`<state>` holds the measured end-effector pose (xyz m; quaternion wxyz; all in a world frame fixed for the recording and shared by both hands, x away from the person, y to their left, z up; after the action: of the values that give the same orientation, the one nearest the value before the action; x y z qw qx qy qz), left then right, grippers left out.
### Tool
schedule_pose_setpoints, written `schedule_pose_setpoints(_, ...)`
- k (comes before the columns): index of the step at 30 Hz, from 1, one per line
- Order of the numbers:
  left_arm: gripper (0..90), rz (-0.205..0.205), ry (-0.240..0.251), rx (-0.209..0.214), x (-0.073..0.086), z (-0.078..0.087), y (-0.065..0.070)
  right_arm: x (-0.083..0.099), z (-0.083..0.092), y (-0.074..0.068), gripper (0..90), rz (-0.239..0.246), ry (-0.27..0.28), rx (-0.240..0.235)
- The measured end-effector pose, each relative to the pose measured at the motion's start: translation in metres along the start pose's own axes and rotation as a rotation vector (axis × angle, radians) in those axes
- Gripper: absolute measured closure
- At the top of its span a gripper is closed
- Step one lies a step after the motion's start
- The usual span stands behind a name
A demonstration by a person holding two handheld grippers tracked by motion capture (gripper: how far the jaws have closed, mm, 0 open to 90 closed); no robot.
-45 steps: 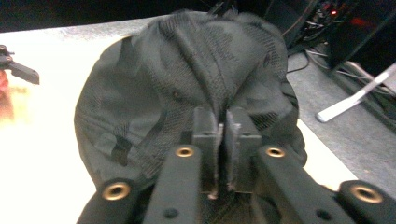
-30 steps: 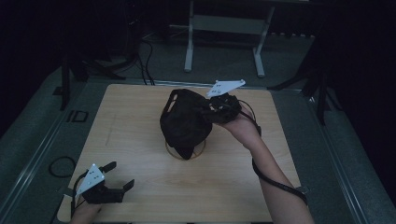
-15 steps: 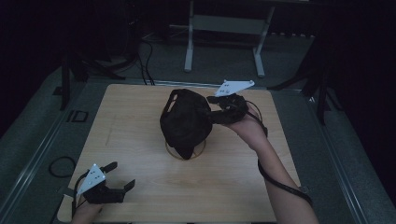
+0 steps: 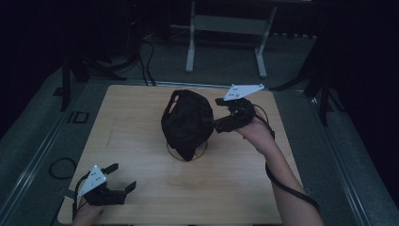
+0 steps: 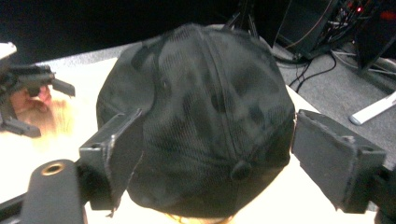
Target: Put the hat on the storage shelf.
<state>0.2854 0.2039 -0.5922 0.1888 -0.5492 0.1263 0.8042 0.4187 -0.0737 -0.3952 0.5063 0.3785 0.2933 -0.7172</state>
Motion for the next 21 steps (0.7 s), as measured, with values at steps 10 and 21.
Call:
schedule_pose_setpoints(10, 2.3, 0.0, 0.001, -0.003, 0.0, 0.001, -0.001, 0.016, 0.006, 0.007, 13.8, 0.012, 0.014, 0.028)
schedule_pose_setpoints(21, 2.3, -0.013, 0.012, -0.003, 0.0, 0.002, 0.001, 0.043, 0.015, 0.019, 13.8, -0.005, -0.006, 0.089)
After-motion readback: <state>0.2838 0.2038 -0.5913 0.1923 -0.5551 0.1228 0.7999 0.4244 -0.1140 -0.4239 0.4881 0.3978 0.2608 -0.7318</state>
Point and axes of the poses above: each handheld gripper's, and its own axes: z roughly backward along the jaws, x roughly out of its underside, y roughly to its right, the point moved 10 cm from there along -z, roughly forward along the jaws, and after that the axes turned 12 degrees about -x, right-handed, at the moved point
